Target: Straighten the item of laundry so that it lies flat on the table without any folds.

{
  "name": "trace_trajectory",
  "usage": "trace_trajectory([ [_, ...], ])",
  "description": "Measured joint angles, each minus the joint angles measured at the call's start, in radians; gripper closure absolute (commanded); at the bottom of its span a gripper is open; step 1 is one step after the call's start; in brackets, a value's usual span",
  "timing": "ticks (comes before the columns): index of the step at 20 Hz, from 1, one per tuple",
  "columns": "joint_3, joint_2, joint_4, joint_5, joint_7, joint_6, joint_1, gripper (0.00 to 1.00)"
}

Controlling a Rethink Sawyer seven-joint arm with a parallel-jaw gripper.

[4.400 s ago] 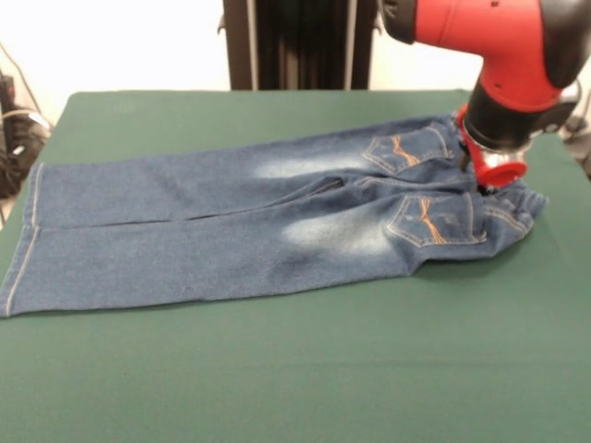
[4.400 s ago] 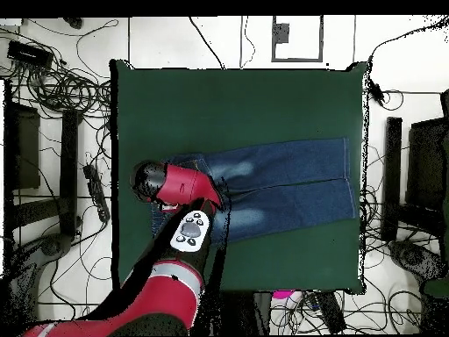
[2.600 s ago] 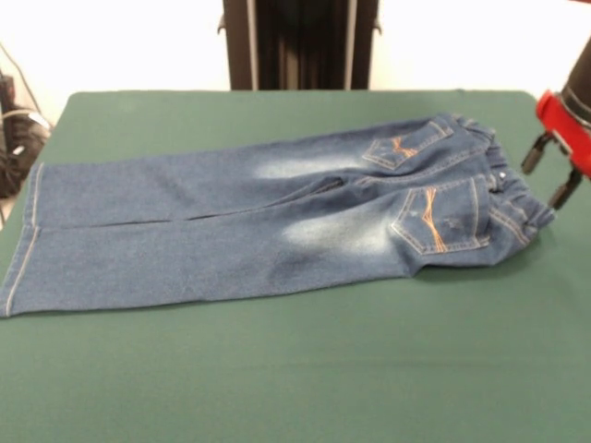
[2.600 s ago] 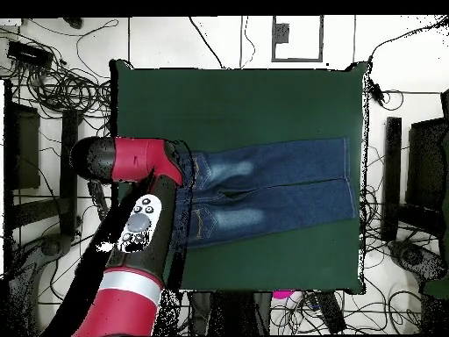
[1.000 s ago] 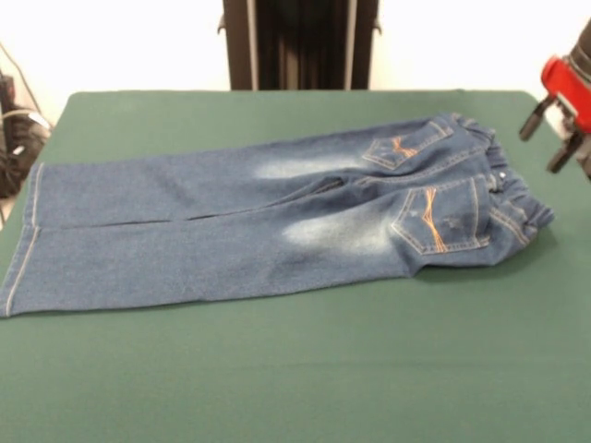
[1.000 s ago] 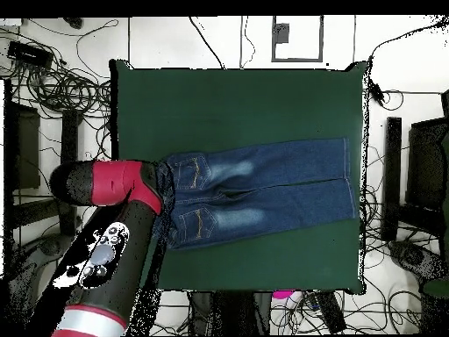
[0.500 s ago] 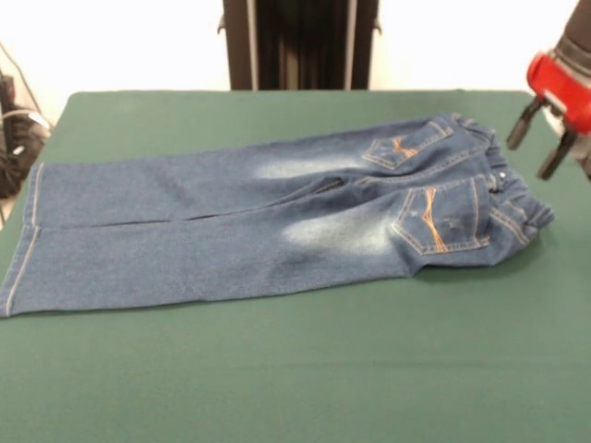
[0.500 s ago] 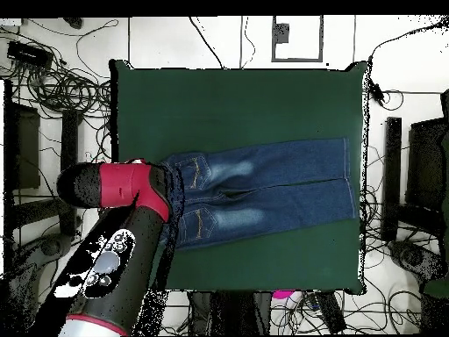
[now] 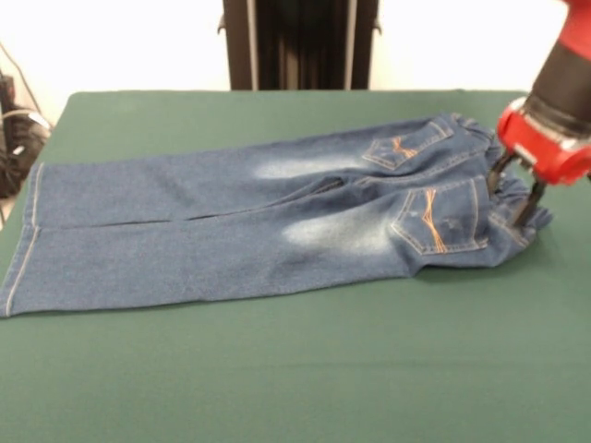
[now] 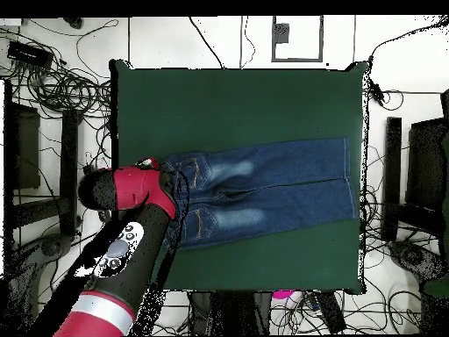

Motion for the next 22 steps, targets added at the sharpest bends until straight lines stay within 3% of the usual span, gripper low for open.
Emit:
trace_trajectory([
  [4, -0.012, 0.054, 0.002, 0.011, 0.0, -0.029, 0.004, 0.0],
  [18, -0.012, 0.056, 0.012, 0.016, 0.0, -0.042, -0.003, 0.0],
  [22, 0.099, -0.011, 0.085, 0.022, 0.0, -0.12, -0.091, 0.0],
])
